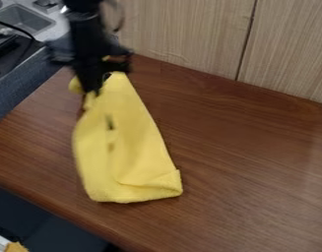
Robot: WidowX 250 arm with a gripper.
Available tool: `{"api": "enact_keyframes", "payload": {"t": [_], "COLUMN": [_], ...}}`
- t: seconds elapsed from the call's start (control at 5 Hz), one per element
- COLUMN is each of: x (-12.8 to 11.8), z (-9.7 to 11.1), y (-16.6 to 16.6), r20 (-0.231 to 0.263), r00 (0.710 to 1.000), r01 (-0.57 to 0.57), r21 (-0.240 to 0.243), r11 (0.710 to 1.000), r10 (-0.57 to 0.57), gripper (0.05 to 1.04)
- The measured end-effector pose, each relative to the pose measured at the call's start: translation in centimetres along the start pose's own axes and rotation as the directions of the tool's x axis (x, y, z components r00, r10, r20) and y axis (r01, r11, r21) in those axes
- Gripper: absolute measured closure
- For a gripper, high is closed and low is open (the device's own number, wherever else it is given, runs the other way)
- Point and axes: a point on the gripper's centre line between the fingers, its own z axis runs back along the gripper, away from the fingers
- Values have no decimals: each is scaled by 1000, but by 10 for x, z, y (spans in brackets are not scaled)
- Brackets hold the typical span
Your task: Move to close the yellow misellaneous
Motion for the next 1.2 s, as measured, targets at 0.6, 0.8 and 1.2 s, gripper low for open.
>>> {"api": "enact_keyframes", "payload": {"t": [0.6, 0.8, 1.2], "x": [18, 14, 9], "z": [-61, -79, -84], "y": [-60, -58, -54], "r20": [-69, -97, -125], "r00": [994, 992, 989], "r01": [88, 89, 88], "r21": [10, 28, 39], "r11": [996, 996, 995], "r10": [-87, -86, -83], "gripper": [1016, 1016, 824]}}
